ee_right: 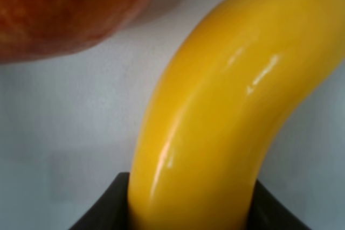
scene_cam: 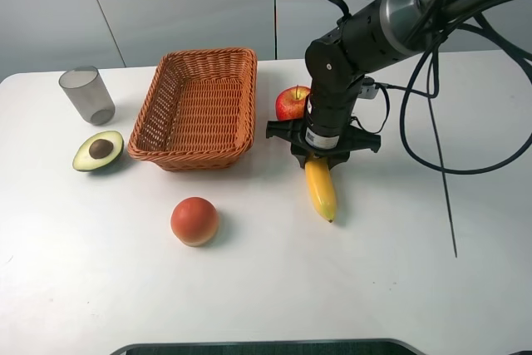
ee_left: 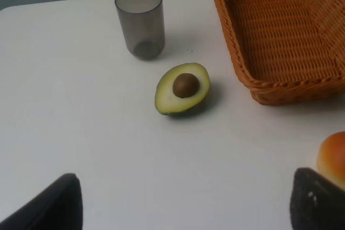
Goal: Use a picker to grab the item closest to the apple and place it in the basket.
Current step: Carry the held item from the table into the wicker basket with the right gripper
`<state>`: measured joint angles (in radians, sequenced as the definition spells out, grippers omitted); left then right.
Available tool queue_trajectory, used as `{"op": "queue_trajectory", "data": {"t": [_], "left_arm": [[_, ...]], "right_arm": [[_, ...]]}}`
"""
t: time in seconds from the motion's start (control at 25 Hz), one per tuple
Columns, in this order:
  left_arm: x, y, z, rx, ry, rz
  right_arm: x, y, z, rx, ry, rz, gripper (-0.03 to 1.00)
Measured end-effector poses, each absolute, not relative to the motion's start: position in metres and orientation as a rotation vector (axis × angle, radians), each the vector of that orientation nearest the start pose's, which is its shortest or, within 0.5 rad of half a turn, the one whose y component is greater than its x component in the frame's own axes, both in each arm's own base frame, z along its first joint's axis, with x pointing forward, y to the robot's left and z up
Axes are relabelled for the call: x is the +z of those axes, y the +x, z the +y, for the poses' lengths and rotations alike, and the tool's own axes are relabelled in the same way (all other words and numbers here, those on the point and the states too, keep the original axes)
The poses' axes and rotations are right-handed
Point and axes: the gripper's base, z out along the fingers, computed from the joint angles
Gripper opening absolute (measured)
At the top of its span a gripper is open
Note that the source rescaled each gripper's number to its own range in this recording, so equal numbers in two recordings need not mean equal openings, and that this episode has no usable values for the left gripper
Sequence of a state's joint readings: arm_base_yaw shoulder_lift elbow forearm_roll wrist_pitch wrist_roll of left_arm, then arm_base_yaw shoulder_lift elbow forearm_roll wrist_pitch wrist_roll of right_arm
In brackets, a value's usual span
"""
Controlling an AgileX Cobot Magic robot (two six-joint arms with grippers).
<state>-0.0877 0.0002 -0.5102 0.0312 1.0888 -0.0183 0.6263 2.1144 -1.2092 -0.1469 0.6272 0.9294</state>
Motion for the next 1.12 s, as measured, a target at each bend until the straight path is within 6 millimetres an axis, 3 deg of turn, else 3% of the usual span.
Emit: {"op": "queue_trajectory", "data": {"t": [0.6,1.12], "left_arm": [[0.278,-0.007,0.003,-0.028,0.069,2.061],[0.278,-0.007,0.003,-0.028,0.069,2.061]], "right_arm": [[0.090,0.310,0.215,0.024,0.262,2.978,0.04],[0.193,0.291,0.203,0.030,-0.127,2.982,0.04]]}}
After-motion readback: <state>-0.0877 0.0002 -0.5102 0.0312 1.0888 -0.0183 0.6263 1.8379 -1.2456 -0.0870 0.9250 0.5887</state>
